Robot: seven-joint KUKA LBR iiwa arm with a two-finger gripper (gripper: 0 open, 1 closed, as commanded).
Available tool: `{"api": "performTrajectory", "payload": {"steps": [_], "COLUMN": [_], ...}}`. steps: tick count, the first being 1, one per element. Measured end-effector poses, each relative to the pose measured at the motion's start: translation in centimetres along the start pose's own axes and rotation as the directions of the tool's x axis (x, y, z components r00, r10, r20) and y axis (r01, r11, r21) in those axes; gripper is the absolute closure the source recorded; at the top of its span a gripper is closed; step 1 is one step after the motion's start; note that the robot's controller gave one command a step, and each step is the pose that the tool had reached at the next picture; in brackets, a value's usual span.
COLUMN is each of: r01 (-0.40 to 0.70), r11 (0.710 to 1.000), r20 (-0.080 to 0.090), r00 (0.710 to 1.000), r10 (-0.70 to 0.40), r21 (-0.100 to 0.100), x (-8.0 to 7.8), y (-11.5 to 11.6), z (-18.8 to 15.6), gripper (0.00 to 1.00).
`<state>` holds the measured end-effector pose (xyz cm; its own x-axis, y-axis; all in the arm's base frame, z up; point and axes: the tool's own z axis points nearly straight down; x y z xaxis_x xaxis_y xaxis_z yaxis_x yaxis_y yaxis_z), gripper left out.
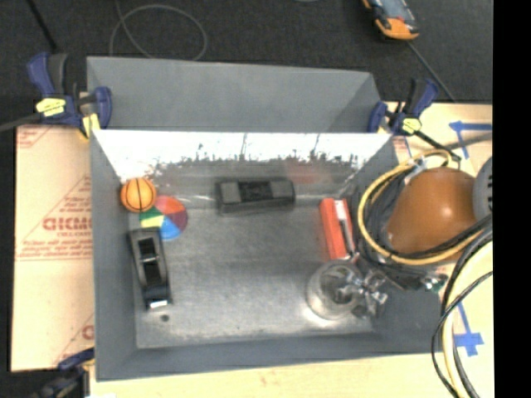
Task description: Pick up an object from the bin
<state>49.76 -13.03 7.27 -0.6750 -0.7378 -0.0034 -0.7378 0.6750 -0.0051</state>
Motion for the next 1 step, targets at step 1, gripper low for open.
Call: {"api": "performTrajectory", "payload": {"steps": [1], "r01": [-0.123], "r11": [0.992], "r20": [0.003], "r00": [0.992], "r10": [0.123], "r21": [0.000], "x": [2.52], "y": [0.90], "z": [0.21], "gripper": [1.00]}}
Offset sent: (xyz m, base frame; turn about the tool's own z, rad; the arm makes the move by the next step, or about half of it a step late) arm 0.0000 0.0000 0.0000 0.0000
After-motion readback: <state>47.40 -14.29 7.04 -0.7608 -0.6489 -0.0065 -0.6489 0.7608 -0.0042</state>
